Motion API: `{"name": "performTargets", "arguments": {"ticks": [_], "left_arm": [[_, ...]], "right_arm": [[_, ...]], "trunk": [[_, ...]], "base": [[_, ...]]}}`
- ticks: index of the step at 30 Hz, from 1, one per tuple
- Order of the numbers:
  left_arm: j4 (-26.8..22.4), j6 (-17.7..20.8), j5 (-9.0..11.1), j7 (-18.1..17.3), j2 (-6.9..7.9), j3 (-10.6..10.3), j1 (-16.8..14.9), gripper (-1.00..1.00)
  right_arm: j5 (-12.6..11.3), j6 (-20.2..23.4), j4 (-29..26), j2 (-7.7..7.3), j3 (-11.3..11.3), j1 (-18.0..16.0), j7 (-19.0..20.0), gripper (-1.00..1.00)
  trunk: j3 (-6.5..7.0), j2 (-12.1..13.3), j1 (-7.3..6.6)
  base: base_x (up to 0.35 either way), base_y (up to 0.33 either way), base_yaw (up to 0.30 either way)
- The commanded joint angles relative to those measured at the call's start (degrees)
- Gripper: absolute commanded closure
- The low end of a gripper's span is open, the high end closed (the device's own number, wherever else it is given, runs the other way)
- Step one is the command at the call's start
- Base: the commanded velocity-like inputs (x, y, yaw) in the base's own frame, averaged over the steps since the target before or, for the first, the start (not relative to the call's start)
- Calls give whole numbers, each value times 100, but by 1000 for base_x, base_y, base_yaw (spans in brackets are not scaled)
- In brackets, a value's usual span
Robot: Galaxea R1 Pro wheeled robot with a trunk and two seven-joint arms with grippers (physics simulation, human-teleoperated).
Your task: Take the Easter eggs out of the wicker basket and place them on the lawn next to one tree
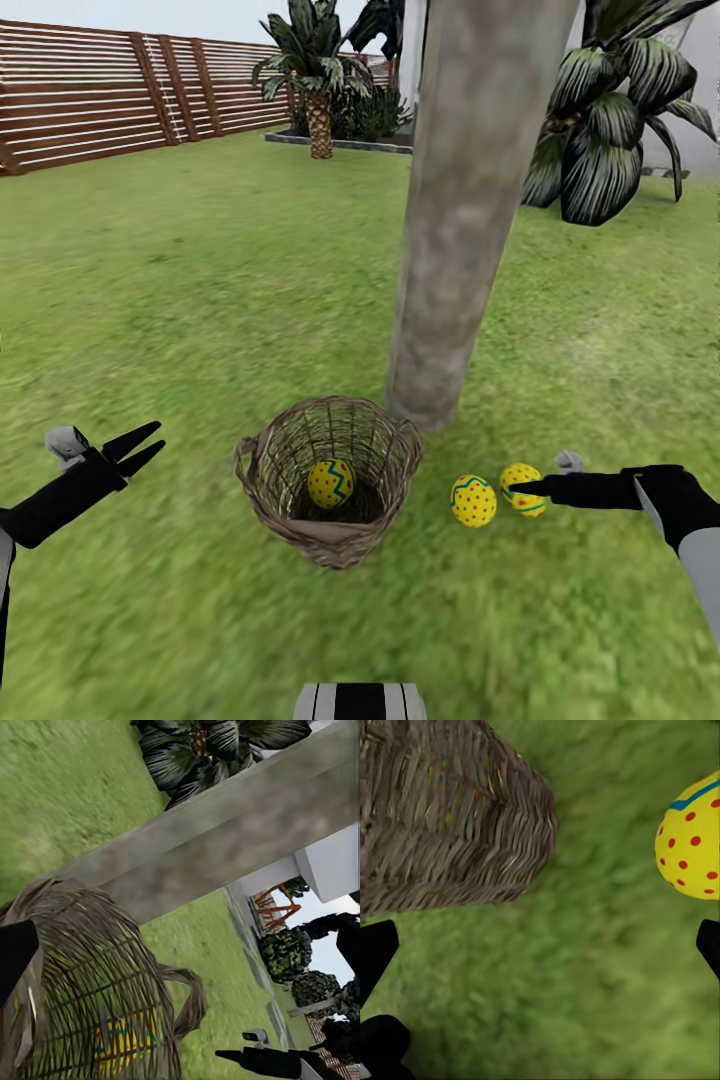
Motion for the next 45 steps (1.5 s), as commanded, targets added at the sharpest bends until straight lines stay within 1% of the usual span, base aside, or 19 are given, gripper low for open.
{"name": "performTargets", "arguments": {"ticks": [1, 3, 4, 5, 6, 8, 15, 18, 21, 23, 24, 26, 33, 39, 45], "left_arm": [[1, 21, -11, -24, 0, 5, -3, -100], [1, 21, -12, -23, 0, 5, -2, -100], [1, 21, -10, -24, 0, 5, -2, -100], [1, 21, -11, -23, 0, 5, -2, -100], [1, 21, -12, -23, 0, 5, -3, -100], [1, 21, -13, -24, -7, -2, -4, -100], [1, 21, -13, -28, -1, -4, -2, -100], [4, 21, -13, -24, 0, -9, -2, -100], [9, 21, -13, -23, -2, -11, -2, -100], [10, 21, -13, -23, -8, -23, -2, -100], [10, 21, -13, -23, -9, -40, -2, -100], [11, 21, -13, -23, -9, -46, -2, -100], [13, 21, -13, -23, -16, -52, -2, -100], [10, 21, -13, -23, -9, -257, -2, -100], [10, 21, -13, -23, -9, -268, -2, -100]], "right_arm": [[57, 52, -5, 2, -48, -3, 59, -100], [60, 50, -6, -1, -48, -3, 123, -100], [63, 48, -6, -1, -48, -3, 283, -100], [68, 47, -4, -13, -48, -3, 540, -100], [63, 47, 2, -56, -48, 1, 792, -100], [56, 47, 10, -102, -46, 11, 1133, -100], [52, 50, 13, -88, -39, 36, 1621, -100], [62, 82, -9, -73, -52, 37, 1658, -100], [71, 421, -18, -62, -52, 39, 1650, -100], [72, 492, -16, -25, -42, 41, 1634, -100], [78, 495, -19, 38, -43, 35, 1597, -100], [80, 495, -21, 66, -47, 37, 1526, -100], [81, 495, -23, 78, -39, 34, 1505, -100], [81, 495, -23, 78, -39, 37, 1511, -100], [82, 495, -16, 85, -39, 40, 1512, -100]], "trunk": [[19, 0, -3], [59, 42, -28], [77, 82, -50], [95, 122, -72], [113, 162, -94], [149, 242, -138], [274, 523, -291], [328, 643, -357], [382, 764, -423], [418, 844, -467], [436, 884, -489], [472, 964, -533], [597, 1245, -687], [705, 1486, -819], [813, 1726, -950]], "base": [[0, 0, 0], [0, 0, 0], [0, 0, 0], [0, 0, 0], [0, 0, 0], [0, 0, 0], [0, 0, 0], [0, 0, 0], [0, 0, 0], [0, 0, 0], [0, 0, 0], [0, 0, 0], [0, 0, 0], [0, 0, 0], [0, 0, 0]]}}
